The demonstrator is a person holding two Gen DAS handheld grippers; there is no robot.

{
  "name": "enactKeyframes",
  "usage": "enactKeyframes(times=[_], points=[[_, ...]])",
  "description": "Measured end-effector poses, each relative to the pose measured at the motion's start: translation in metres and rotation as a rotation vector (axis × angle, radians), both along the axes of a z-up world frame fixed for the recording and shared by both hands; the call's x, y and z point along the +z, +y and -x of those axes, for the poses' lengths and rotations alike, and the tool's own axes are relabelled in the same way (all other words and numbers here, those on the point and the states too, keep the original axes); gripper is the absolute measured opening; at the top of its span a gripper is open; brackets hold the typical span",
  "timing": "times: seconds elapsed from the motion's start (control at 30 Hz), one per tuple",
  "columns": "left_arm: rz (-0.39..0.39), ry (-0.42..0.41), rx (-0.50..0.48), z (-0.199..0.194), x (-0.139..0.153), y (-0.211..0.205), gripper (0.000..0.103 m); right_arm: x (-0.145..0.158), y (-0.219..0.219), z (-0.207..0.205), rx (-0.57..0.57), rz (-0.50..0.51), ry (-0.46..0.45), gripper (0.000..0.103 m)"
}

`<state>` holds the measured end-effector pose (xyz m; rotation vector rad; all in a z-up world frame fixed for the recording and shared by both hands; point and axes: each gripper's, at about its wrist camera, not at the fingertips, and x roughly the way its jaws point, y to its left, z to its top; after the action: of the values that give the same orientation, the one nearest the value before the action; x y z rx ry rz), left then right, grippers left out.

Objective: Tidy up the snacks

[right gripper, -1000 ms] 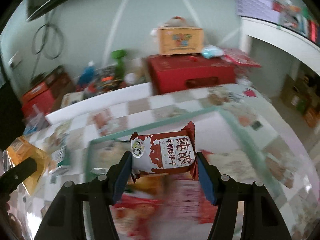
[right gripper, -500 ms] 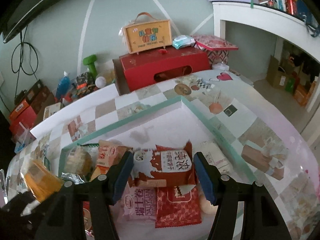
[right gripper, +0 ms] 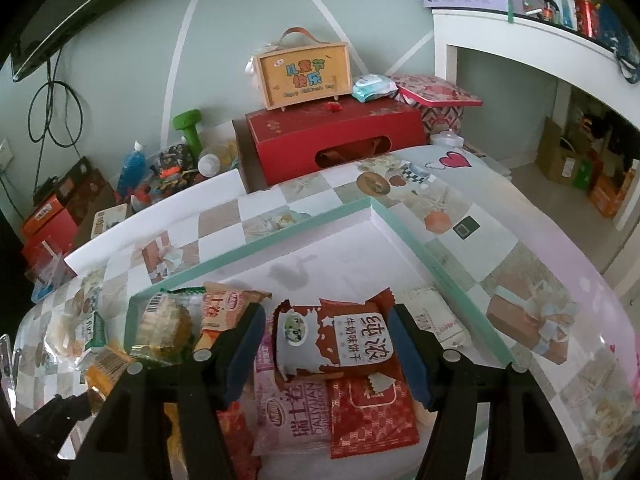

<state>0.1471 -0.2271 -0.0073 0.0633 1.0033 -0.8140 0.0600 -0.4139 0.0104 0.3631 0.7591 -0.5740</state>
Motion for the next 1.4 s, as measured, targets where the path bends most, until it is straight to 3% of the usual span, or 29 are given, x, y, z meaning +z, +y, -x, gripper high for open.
enactKeyframes(times=[0.13, 0.3, 0.37, 0.47, 0.6, 0.7, 0.9, 1.1, 1.4], points=[[0.060, 0.013, 0.011, -0.003, 0.010, 0.012, 0.096, 0.002, 0.004, -0.003, 0.013, 0.011, 0.001, 0.071], [0.093, -0.038, 0.091, -0.014, 0.026, 0.042, 0.096, 0.008, 0.013, -0.007, 0.032, 0.023, -0.016, 0.071], [0.077, -0.073, 0.178, -0.026, 0.030, 0.064, 0.096, 0.010, 0.020, -0.011, 0.052, 0.035, -0.017, 0.073], [0.013, -0.120, 0.303, -0.042, 0.028, 0.092, 0.100, 0.010, 0.029, -0.019, 0.072, 0.048, -0.016, 0.103], [-0.035, -0.143, 0.443, -0.066, 0.022, 0.134, 0.103, 0.011, 0.049, -0.033, 0.119, 0.081, -0.011, 0.103], [-0.054, -0.133, 0.489, -0.083, 0.018, 0.155, 0.103, 0.011, 0.068, -0.045, 0.166, 0.098, -0.005, 0.103], [-0.110, -0.084, 0.518, -0.115, 0.008, 0.174, 0.103, 0.016, 0.126, -0.077, 0.333, 0.088, -0.037, 0.103], [-0.117, -0.029, 0.466, -0.138, -0.003, 0.170, 0.103, 0.011, 0.183, -0.109, 0.501, 0.074, -0.045, 0.103], [-0.147, -0.003, 0.427, -0.156, -0.014, 0.164, 0.102, -0.022, 0.209, -0.139, 0.569, 0.079, 0.043, 0.103]])
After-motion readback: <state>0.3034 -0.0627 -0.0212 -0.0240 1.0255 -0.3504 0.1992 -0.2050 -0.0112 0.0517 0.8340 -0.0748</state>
